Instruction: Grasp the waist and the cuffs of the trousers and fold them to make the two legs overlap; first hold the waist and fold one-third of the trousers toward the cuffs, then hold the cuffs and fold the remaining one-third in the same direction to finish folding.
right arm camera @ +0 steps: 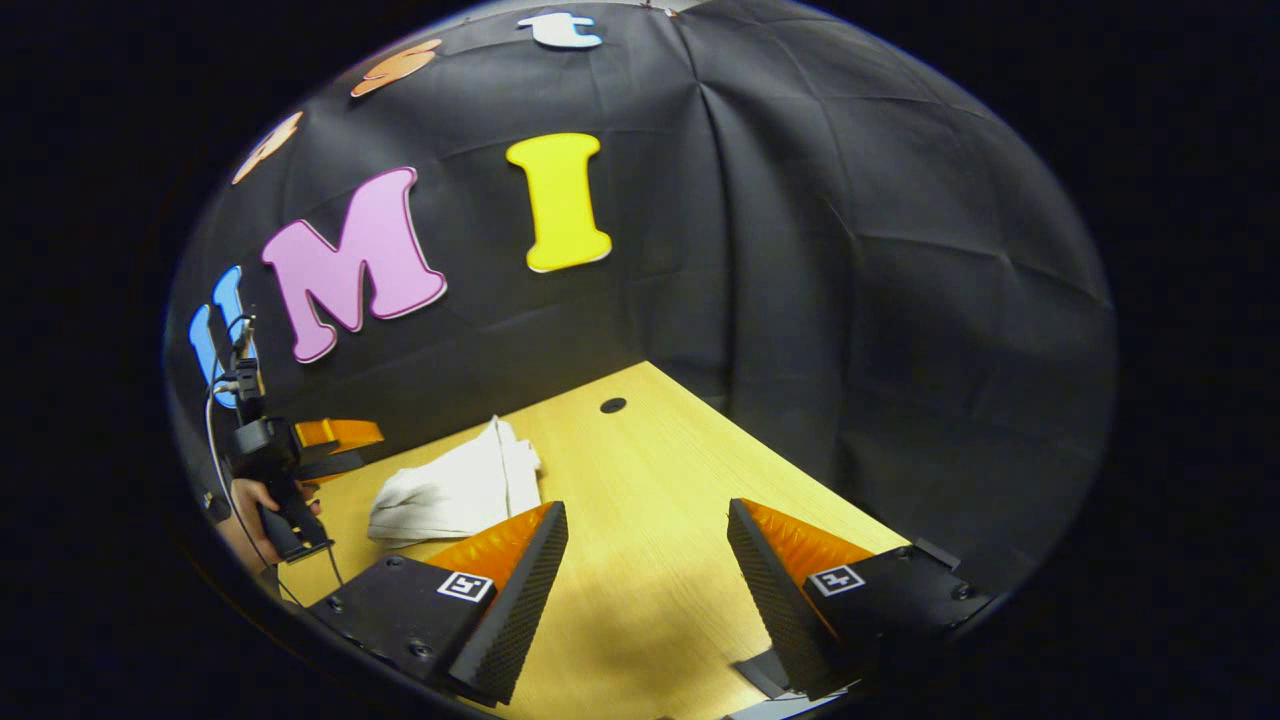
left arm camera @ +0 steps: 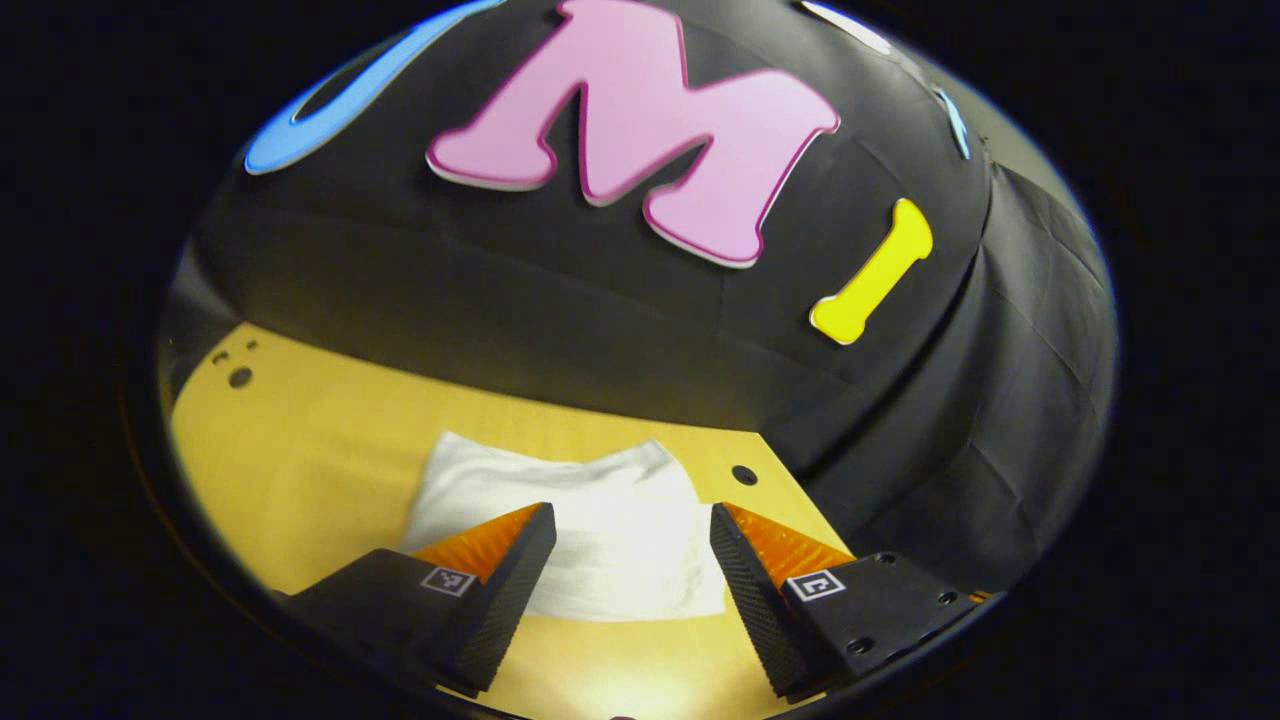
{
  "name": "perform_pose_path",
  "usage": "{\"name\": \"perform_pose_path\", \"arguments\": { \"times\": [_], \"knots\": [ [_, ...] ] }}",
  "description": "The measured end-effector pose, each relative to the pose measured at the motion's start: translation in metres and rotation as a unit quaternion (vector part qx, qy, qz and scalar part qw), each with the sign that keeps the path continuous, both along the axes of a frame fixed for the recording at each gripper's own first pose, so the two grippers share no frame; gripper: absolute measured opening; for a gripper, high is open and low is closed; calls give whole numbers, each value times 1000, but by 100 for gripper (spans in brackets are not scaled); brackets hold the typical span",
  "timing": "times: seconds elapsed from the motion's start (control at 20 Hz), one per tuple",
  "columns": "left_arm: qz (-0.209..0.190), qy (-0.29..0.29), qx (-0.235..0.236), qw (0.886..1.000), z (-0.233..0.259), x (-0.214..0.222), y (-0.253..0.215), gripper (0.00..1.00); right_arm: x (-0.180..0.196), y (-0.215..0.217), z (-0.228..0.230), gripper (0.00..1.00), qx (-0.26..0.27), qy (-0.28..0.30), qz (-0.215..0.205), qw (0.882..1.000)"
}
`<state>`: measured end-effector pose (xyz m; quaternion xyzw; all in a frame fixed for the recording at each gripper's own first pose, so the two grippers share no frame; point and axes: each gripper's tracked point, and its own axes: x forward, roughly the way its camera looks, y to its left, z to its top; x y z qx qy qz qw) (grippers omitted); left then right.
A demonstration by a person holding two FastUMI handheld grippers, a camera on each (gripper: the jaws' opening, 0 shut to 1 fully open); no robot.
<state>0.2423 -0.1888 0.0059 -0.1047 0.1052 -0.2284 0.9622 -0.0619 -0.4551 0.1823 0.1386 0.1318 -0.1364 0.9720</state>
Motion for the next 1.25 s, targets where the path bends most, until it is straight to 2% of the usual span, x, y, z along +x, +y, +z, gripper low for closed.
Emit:
{"name": "perform_pose_path", "arguments": {
  "times": [0.1,0.25,0.4,0.55,0.7,0.85,0.95,1.25],
  "knots": [
    [36,-29,16,999,17,-33,51,96,-4,16,9,98,-7,-5,12,1000],
    [89,-35,5,995,24,-98,114,96,-13,44,16,98,-8,-1,35,999],
    [107,-42,10,993,12,-165,157,97,-27,77,22,98,-11,-3,59,998],
    [136,-45,48,989,-11,-220,197,96,-46,108,28,98,-21,-13,87,996],
    [164,-55,49,984,-22,-265,220,97,-66,133,24,98,-34,-17,108,993],
    [204,-53,39,977,-39,-294,242,97,-84,156,17,98,-26,-16,121,992],
    [201,-41,22,978,-51,-300,232,96,-94,171,8,98,-33,-5,138,990],
    [178,-24,15,984,-72,-314,226,97,-131,195,-16,98,-47,33,172,983]
  ]
}}
